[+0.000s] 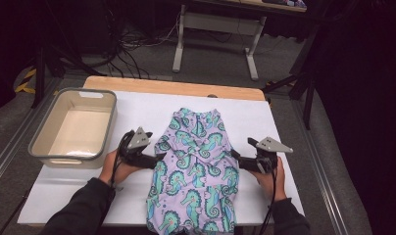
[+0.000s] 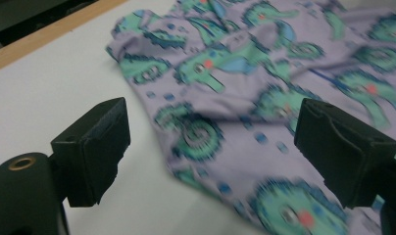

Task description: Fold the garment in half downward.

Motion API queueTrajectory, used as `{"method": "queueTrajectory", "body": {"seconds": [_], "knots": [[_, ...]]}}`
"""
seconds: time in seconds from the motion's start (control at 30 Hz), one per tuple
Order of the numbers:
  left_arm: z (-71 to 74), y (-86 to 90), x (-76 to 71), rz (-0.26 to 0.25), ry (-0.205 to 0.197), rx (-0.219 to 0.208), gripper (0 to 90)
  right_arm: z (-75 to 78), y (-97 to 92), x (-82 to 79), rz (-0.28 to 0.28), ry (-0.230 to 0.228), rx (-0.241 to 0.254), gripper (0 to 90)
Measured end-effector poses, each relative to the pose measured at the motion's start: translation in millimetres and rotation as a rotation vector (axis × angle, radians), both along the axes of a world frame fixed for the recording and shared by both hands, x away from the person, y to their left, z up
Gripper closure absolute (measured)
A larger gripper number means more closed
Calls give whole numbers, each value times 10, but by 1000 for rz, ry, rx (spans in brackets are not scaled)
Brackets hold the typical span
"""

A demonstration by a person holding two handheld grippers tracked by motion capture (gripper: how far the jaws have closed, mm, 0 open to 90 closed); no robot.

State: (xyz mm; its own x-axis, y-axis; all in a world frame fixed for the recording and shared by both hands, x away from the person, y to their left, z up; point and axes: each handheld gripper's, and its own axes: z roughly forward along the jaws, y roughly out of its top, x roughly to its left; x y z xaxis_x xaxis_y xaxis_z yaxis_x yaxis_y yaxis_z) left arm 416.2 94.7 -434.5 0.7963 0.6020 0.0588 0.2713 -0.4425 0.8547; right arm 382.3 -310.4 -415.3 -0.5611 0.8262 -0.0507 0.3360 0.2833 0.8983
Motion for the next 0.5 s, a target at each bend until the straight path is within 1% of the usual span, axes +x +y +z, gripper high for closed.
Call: {"method": "queueTrajectory", "body": {"seconds": [0.07, 0.1, 0.13, 0.17, 0.2, 0.23, 0.27, 0.3, 0.33, 0.37, 0.4, 0.43, 0.47, 0.5], "knots": [[20, -76, 217, 21, 24, -8, 142, 44, 35, 148, -8, -2, -1, 203], [24, -102, 298, 26, 40, -16, 142, 64, 58, 241, -16, 3, -1, 208], [27, -150, 421, 38, 63, -28, 141, 76, 73, 314, -22, 5, -4, 210], [28, -179, 489, 42, 76, -29, 141, 84, 96, 443, -28, 23, 9, 221], [17, -214, 636, 61, 101, -46, 142, 83, 108, 524, -30, 39, 14, 227], [12, -231, 710, 70, 109, -44, 145, 64, 139, 685, -49, 62, 19, 245], [-6, -287, 804, 85, 128, -38, 146, 48, 153, 762, -58, 80, 25, 256], [-10, -315, 861, 87, 126, -25, 146, 19, 187, 882, -65, 106, 18, 265], [-15, -343, 914, 92, 133, -13, 148, 4, 211, 948, -70, 117, 15, 272], [-21, -394, 1001, 104, 139, 6, 150, -6, 235, 1008, -71, 128, 6, 289], [-20, -432, 1072, 100, 151, 8, 154, -21, 281, 1101, -70, 139, -22, 313], [-10, -453, 1139, 112, 154, 14, 160, -34, 316, 1174, -72, 156, -38, 331], [-9, -474, 1199, 126, 164, 4, 162, -45, 348, 1240, -86, 171, -61, 342], [-12, -498, 1253, 132, 172, 3, 163, -61, 376, 1300, -93, 182, -68, 349]]}}
